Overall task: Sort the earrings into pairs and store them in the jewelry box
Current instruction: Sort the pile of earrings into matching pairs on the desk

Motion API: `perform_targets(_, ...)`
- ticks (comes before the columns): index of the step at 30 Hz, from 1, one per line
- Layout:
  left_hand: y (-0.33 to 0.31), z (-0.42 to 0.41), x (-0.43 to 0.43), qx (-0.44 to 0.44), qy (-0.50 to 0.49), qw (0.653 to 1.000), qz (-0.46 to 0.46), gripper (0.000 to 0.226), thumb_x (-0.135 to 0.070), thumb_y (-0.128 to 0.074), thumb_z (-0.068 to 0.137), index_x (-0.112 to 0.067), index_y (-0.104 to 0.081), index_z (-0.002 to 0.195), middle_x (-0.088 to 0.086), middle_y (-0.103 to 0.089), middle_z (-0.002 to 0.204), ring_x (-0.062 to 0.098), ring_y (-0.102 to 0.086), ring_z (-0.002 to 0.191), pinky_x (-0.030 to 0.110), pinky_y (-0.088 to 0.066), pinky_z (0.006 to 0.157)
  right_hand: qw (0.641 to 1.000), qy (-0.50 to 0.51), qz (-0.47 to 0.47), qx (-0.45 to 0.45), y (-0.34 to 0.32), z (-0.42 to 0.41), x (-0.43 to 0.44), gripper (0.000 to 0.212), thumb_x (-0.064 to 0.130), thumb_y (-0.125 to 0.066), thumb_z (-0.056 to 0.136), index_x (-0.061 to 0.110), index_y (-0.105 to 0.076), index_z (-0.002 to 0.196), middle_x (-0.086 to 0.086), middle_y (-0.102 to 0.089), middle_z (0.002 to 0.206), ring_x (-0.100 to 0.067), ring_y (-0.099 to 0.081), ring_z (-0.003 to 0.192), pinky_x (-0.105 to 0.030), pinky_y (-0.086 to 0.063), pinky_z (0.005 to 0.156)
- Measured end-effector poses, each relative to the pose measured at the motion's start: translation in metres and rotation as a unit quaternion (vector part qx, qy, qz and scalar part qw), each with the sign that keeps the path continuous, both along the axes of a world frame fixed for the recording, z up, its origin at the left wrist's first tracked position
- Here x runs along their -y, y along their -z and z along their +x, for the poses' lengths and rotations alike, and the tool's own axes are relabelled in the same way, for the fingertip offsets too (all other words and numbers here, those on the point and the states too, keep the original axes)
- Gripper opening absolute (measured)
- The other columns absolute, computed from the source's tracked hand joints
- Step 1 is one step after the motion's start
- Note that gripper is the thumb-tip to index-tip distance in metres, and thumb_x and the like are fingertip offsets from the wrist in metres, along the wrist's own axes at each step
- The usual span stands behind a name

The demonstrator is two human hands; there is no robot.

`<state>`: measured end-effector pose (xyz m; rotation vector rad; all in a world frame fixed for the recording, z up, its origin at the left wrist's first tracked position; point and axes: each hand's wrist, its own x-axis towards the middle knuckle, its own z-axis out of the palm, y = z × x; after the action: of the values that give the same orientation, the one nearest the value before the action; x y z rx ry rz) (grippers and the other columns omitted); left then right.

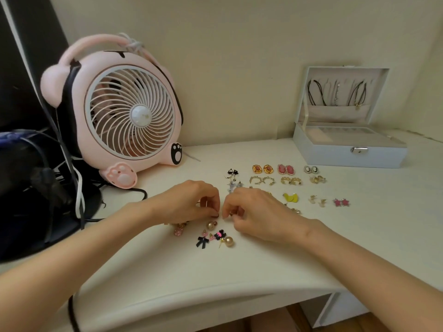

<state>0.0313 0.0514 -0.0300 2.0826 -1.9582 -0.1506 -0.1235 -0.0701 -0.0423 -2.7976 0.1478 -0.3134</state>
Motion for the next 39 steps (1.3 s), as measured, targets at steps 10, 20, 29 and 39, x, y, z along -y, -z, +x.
perform_targets(10,0.001,-0.006,0.021,-0.074,-0.023,0.997,0.007,0.007,-0.019,-0.064,0.086,-0.014,-0.065,0.091,-0.005,-0.065,0.088,0.001,-0.049,0.070,0.007,-0.035,0.064,0.961,0.118,0.232,0.090,-0.039,-0.006,0.031,0.018,0.004,-0.066,0.078,0.018,-0.074,0.086,0.014,-0.065,0.066,-0.005,-0.055,0.061,-0.018,-0.045,0.061)
perform_targets(20,-0.002,-0.007,0.025,-0.128,-0.037,0.991,0.029,0.003,-0.016,-0.064,0.086,-0.018,-0.064,0.087,-0.005,-0.067,0.085,0.004,-0.055,0.075,0.017,-0.041,0.073,0.964,0.091,0.248,-0.037,-0.024,-0.001,0.025,0.018,0.004,-0.066,0.079,0.019,-0.076,0.083,0.008,-0.061,0.060,-0.006,-0.052,0.057,-0.020,-0.043,0.057)
perform_targets(29,-0.001,-0.006,0.024,-0.150,-0.044,0.987,0.032,0.004,-0.017,-0.066,0.084,-0.021,-0.063,0.084,-0.001,-0.066,0.086,0.007,-0.054,0.076,0.010,-0.039,0.064,0.983,0.098,0.151,-0.026,-0.017,0.012,0.012,0.004,0.006,-0.072,0.074,0.009,-0.074,0.074,0.002,-0.067,0.062,0.001,-0.059,0.054,-0.024,-0.053,0.062)
perform_targets(39,0.001,-0.006,0.024,-0.131,-0.054,0.990,0.028,0.004,-0.020,-0.065,0.086,-0.018,-0.065,0.088,0.002,-0.067,0.091,0.010,-0.054,0.079,0.013,-0.038,0.065,0.989,0.098,0.107,0.007,-0.013,0.015,0.011,0.014,-0.001,-0.066,0.075,0.010,-0.071,0.069,0.010,-0.060,0.058,-0.008,-0.058,0.055,-0.027,-0.051,0.063)
